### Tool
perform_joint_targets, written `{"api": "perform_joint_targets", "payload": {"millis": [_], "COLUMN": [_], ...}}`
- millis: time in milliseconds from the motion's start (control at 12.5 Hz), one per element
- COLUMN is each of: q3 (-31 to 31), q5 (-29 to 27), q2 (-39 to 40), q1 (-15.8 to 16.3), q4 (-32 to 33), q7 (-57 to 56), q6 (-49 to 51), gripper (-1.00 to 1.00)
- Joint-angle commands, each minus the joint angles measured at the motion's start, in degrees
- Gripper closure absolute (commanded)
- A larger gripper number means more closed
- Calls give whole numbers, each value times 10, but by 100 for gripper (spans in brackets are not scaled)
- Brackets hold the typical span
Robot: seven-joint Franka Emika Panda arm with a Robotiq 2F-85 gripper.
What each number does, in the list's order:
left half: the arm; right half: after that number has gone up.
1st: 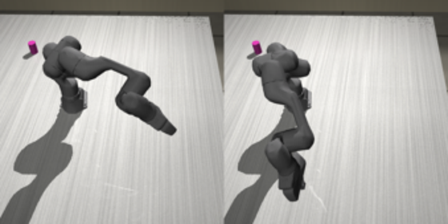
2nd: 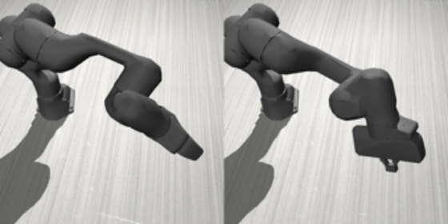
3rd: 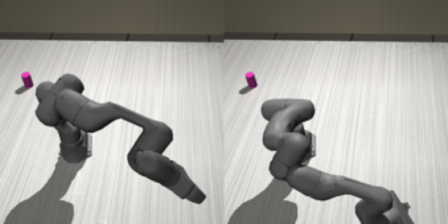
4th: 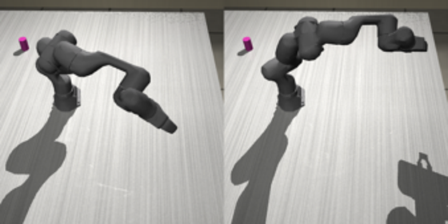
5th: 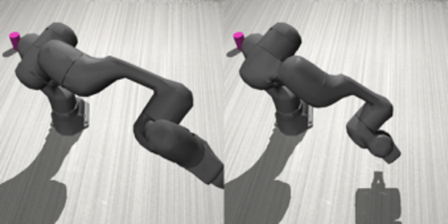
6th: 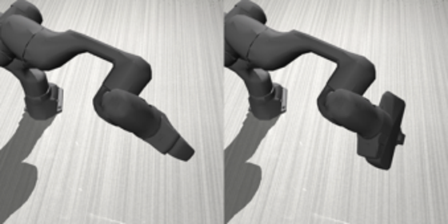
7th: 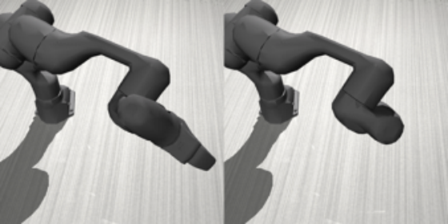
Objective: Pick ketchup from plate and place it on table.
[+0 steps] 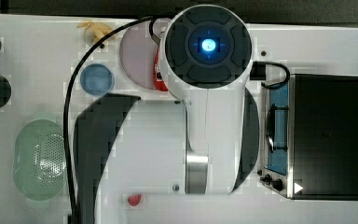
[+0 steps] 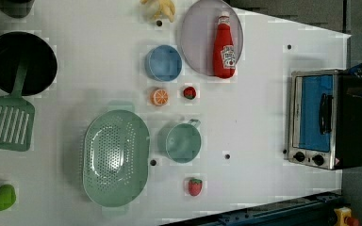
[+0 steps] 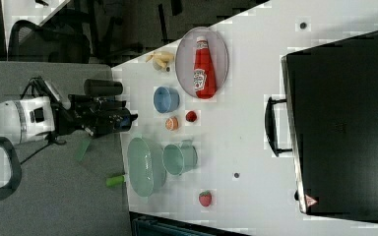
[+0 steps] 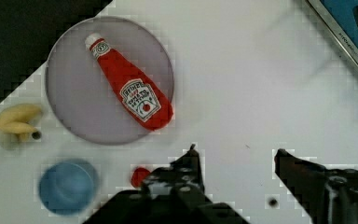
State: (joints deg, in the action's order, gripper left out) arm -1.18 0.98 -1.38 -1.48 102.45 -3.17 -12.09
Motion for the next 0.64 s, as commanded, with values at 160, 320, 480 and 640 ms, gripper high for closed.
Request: {"api": "perform_joint_targets", "payload": {"millis": [160, 320, 480, 640], "q3": [-21, -24, -31, -42], "q5": [-16, -16, -16, -16], "q2": [-105, -95, -75, -46], "q1": [-59, -58, -57, -56], "q4": [69, 68, 68, 67], "q7": [17, 16, 13, 10], "q6": [86, 71, 41, 22], "gripper": [-80, -100, -100, -100]}}
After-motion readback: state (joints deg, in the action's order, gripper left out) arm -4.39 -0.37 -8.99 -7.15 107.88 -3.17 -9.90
